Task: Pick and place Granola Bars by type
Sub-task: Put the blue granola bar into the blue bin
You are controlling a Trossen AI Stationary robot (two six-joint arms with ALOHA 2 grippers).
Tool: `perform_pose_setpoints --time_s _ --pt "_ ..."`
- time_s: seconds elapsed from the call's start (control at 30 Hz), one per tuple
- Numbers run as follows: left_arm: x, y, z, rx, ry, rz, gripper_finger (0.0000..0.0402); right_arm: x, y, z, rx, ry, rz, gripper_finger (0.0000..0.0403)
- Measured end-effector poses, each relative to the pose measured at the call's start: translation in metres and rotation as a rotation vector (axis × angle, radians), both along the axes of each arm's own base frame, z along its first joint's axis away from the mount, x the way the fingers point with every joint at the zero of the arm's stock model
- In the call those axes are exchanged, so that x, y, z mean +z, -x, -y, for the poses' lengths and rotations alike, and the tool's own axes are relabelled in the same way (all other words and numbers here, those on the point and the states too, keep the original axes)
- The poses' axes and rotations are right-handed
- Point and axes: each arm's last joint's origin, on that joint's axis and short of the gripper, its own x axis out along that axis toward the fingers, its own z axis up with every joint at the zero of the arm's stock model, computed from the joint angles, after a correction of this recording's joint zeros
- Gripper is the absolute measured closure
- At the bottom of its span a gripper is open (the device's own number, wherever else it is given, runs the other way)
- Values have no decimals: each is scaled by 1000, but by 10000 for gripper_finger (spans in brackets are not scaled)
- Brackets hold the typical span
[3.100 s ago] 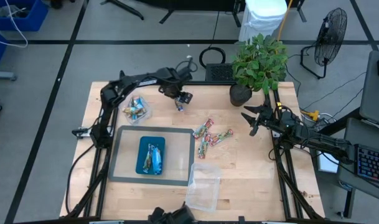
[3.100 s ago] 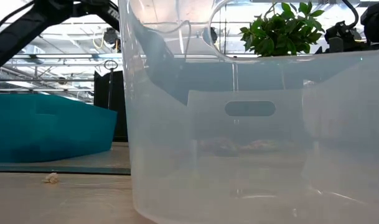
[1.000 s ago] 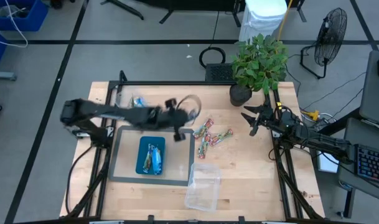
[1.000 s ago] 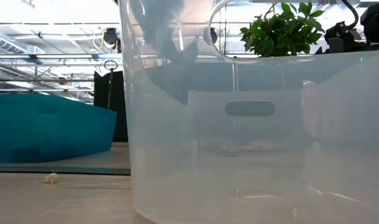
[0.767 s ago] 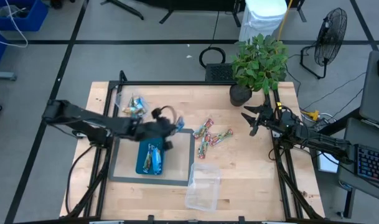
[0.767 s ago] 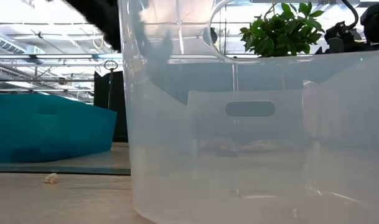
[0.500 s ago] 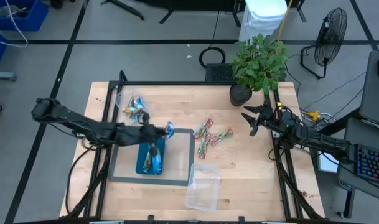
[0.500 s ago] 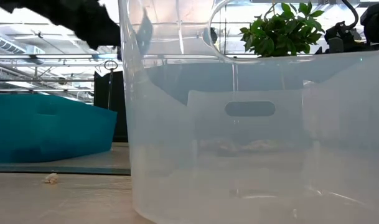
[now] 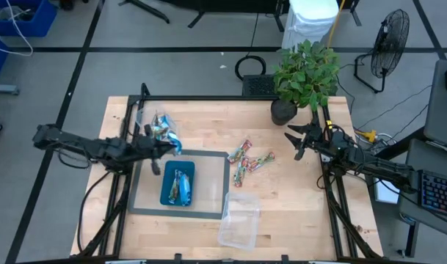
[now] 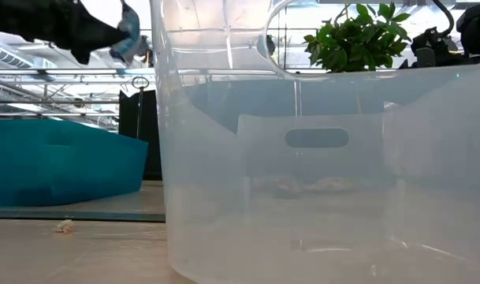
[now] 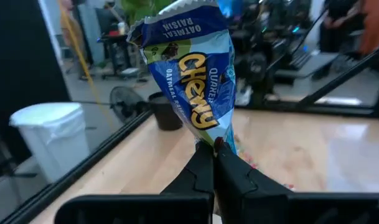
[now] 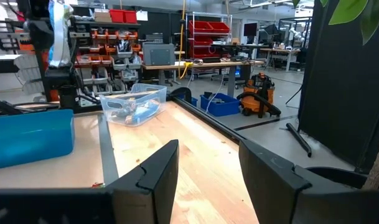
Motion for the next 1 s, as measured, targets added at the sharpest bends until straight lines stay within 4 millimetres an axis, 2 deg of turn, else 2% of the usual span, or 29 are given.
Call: perform_pose_setpoints --time_s 0.17,0.37,0.47,0.73,0.9,1.0 --pt "10 21 -2 -69 44 62 399 0 0 0 0 0 0 243" --pt "31 46 -8 -62 18 122 400 0 0 0 0 0 0 243" --pt "32 53 -9 -91 12 132 400 0 0 0 0 0 0 243" --pt "4 48 -8 -76 37 115 400 0 0 0 0 0 0 243" --pt "-17 37 -2 -190 61 195 400 0 0 0 0 0 0 243" --pt "-34 33 0 -247 152 219 401 0 0 0 0 0 0 243"
